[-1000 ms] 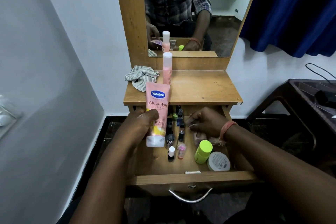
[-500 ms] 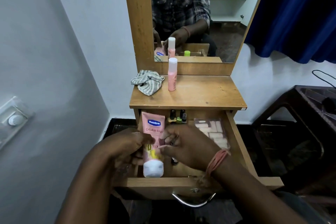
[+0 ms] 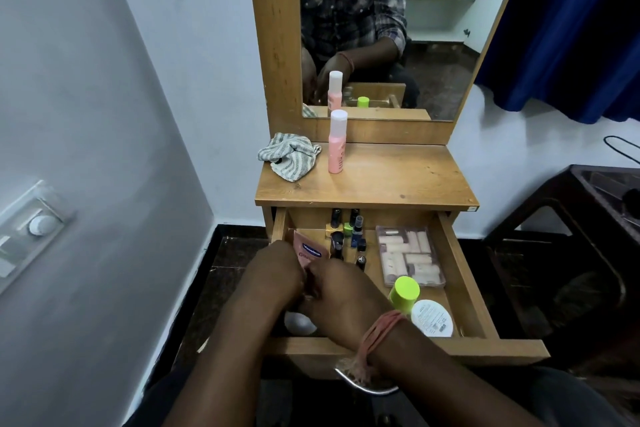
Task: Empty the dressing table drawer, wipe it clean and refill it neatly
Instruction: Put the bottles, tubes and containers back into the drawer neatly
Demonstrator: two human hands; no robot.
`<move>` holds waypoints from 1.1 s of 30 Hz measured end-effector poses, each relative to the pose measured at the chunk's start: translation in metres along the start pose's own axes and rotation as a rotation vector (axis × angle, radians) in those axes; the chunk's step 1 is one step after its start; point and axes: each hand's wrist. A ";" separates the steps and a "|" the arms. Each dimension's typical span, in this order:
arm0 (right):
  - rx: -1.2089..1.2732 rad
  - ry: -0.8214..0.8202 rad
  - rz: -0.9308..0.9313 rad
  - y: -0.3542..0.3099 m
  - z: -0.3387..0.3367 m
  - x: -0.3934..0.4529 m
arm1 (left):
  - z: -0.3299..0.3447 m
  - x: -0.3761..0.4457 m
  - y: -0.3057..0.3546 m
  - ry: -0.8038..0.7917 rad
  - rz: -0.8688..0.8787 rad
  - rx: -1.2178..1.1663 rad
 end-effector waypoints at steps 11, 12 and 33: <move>0.057 -0.156 0.048 0.013 0.032 0.042 | 0.002 0.005 0.000 -0.048 0.027 0.038; 0.045 -0.156 0.064 0.010 0.032 0.041 | 0.002 0.005 0.001 -0.037 0.025 0.047; 0.304 0.670 0.046 -0.019 -0.144 0.102 | -0.002 0.034 0.022 0.263 0.308 -0.556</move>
Point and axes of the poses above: each hand's wrist, its own x-axis towards the middle knuckle, its own z-axis out of the palm, y = z × x, and after that the axes turned 9 degrees about -y, right-handed
